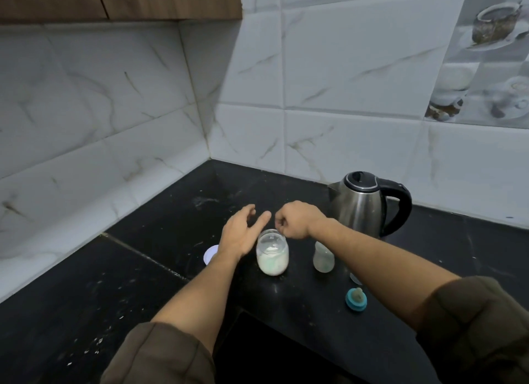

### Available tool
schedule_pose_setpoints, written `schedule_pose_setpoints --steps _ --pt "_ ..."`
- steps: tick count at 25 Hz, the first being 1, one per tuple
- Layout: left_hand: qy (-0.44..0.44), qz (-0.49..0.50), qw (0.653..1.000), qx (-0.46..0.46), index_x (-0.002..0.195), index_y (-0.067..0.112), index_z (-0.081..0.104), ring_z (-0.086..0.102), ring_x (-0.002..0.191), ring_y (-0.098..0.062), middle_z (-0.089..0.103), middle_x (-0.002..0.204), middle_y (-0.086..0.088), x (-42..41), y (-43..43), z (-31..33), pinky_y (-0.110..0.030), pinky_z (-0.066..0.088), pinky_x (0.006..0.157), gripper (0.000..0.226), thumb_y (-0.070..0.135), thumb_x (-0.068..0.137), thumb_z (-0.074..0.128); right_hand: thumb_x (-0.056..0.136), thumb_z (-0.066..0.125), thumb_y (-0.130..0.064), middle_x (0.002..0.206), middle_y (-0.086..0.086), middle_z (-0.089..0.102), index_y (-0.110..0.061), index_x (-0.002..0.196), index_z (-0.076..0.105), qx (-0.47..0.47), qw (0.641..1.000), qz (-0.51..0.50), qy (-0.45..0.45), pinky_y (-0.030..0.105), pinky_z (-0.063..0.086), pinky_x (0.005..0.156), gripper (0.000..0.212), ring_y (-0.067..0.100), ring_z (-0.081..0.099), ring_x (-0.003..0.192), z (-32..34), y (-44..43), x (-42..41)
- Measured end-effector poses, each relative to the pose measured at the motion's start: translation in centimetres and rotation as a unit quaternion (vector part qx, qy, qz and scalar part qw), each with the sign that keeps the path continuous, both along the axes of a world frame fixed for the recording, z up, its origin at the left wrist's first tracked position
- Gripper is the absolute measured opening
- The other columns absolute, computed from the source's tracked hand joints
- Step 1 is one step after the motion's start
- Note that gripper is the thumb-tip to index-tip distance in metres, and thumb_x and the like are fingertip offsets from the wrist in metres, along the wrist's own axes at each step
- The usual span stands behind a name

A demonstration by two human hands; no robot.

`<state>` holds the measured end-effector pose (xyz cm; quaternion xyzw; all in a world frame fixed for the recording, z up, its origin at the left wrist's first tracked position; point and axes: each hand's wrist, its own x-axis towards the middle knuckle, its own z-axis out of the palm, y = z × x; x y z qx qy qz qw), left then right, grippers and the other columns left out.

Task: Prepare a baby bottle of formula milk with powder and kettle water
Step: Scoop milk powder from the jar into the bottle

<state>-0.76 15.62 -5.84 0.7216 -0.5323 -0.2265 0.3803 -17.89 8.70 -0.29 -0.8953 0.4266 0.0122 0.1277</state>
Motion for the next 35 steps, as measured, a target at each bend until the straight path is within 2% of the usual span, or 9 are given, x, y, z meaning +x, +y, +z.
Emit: schedule_pose_setpoints --steps 5,12,16,21,27,29,31,33,35 --pt "0.012 -0.039 0.997 0.071 0.159 0.022 0.039 0.045 0.145 -0.015 0.049 0.157 0.006 0.8 0.6 -2.4 -0.034 0.039 0.117 0.115 0.068 0.065 0.088 0.091 0.065 -0.029 0.119 -0.001 0.063 -0.028 0.109 0.076 -0.014 0.994 0.054 0.088 0.043 0.057 0.088 0.021 0.023 0.062 0.110 -1.9 -0.1 1.7" --pt "0.002 -0.070 0.988 0.139 0.157 0.028 0.040 0.049 0.141 -0.013 0.051 0.154 0.012 1.4 0.3 -5.7 -0.039 0.043 0.116 0.134 0.065 0.040 0.095 0.095 0.058 -0.025 0.121 0.001 0.062 -0.024 0.113 0.076 -0.046 0.993 0.068 0.088 0.042 0.057 0.083 0.026 0.026 0.063 0.108 -3.6 -1.0 2.5" --pt "0.011 -0.082 0.986 0.142 0.140 0.035 0.053 0.064 0.115 -0.010 0.067 0.126 0.017 1.0 -0.3 -7.2 -0.036 0.054 0.101 0.107 0.053 0.045 0.098 0.097 0.060 -0.027 0.120 0.002 0.059 -0.025 0.117 0.075 -0.061 0.989 0.102 0.091 0.043 0.057 0.084 0.025 0.022 0.057 0.113 -4.1 -1.7 2.8" --pt "0.021 -0.060 0.992 0.106 0.133 0.039 0.055 0.066 0.107 -0.006 0.069 0.114 0.019 0.3 -0.6 -6.8 -0.035 0.056 0.096 0.091 0.055 0.051 0.091 0.098 0.056 -0.034 0.119 0.001 0.056 -0.026 0.119 0.074 -0.092 0.987 0.110 0.073 0.036 0.051 0.078 0.029 0.019 0.053 0.113 -4.4 -2.4 2.4" --pt "-0.048 0.009 0.999 0.009 0.116 0.039 0.048 0.059 0.104 -0.007 0.056 0.116 0.020 0.5 -1.8 -3.8 -0.032 0.052 0.088 0.073 0.059 0.056 0.084 0.079 0.053 -0.040 0.084 -0.005 0.066 -0.020 0.074 0.072 -0.273 0.937 0.216 0.004 0.037 0.042 0.076 0.028 0.021 0.053 0.085 -4.0 -3.2 1.1" --pt "-0.072 0.021 0.997 -0.008 0.117 0.038 0.047 0.058 0.105 -0.007 0.055 0.117 0.019 0.6 -2.2 -3.2 -0.032 0.052 0.088 0.075 0.062 0.055 0.082 0.080 0.051 -0.050 0.092 -0.008 0.069 -0.021 0.075 0.073 -0.287 0.932 0.222 0.002 0.038 0.038 0.085 0.037 0.022 0.056 0.098 -3.8 -3.5 0.6" --pt "-0.090 0.024 0.996 -0.018 0.121 0.038 0.047 0.058 0.108 -0.008 0.055 0.118 0.019 0.6 -2.4 -2.7 -0.032 0.052 0.089 0.079 0.063 0.055 0.082 0.082 0.044 -0.060 0.117 -0.008 0.072 -0.022 0.092 0.079 -0.258 0.942 0.213 0.025 0.045 0.033 0.108 0.052 0.026 0.052 0.125 -3.6 -3.8 0.4" --pt "-0.101 0.021 0.994 -0.025 0.125 0.037 0.047 0.057 0.111 -0.007 0.054 0.122 0.019 0.3 -2.6 -2.3 -0.031 0.052 0.091 0.083 0.063 0.056 0.084 0.082 0.040 -0.066 0.143 -0.006 0.062 -0.024 0.108 0.079 -0.195 0.959 0.202 0.045 0.057 0.012 0.125 0.063 0.031 0.035 0.148 -3.1 -3.9 0.4" --pt "-0.110 0.013 0.993 -0.030 0.128 0.036 0.046 0.056 0.113 -0.006 0.054 0.125 0.018 0.0 -2.7 -2.1 -0.030 0.051 0.093 0.086 0.063 0.056 0.085 0.084 0.042 -0.068 0.155 -0.004 0.051 -0.025 0.115 0.078 -0.153 0.967 0.194 0.063 0.064 -0.003 0.125 0.063 0.031 0.019 0.156 -2.5 -3.9 0.6"
